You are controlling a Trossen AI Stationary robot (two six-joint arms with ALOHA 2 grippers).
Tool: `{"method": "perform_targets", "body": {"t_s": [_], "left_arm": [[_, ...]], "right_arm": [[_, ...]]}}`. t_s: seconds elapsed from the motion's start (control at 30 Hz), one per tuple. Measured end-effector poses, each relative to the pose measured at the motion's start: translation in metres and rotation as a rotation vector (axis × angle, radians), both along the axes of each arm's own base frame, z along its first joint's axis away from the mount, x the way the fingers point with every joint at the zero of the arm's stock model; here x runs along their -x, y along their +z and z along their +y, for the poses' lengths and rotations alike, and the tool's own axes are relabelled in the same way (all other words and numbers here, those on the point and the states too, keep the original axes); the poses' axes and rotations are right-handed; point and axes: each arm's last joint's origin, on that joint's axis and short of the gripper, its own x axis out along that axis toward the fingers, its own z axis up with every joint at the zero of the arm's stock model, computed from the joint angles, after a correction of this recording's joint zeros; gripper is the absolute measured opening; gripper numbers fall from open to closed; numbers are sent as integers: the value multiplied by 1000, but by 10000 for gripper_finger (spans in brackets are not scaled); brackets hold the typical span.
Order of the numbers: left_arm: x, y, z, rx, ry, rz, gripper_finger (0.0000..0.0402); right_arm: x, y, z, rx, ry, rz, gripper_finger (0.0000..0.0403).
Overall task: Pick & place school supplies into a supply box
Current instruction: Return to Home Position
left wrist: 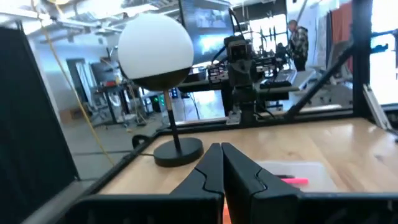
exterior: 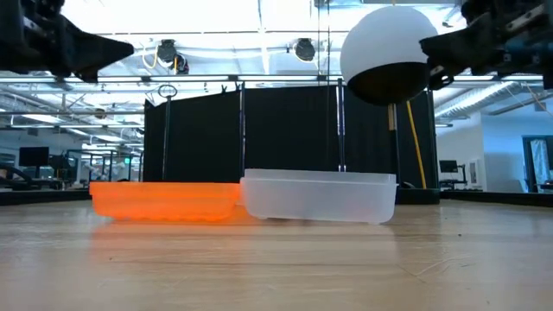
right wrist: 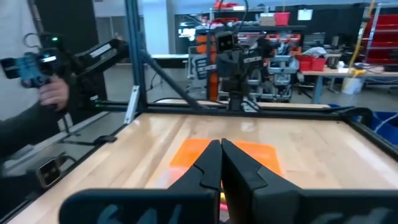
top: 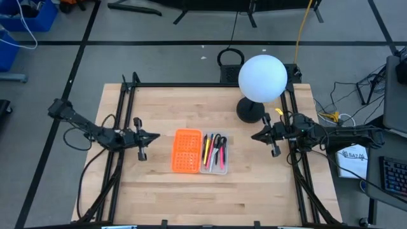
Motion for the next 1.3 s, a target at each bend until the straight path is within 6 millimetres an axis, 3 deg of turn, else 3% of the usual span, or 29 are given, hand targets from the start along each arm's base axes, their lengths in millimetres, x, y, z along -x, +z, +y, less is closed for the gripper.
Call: {"method": "perform_targets", "body": {"t_s": [0.17,0.37,0.9,1.13,1.3], "left_arm": [[3,2,-5,-120,-1,6,3],[-2,0,3,-190,26,33,2],[-11,-4,37,-112,-24,35,1],[-5,11,37,-83,-23,83,1],[3,18,36,-150,-54,24,1]], "right_arm": [[12,1,3,18,18,-2,0],[20,4,3,66,7,-40,0],[25,1,4,86,11,-17,0],[38,1,5,69,8,-46,0],[38,0,4,49,-29,-41,0]]}}
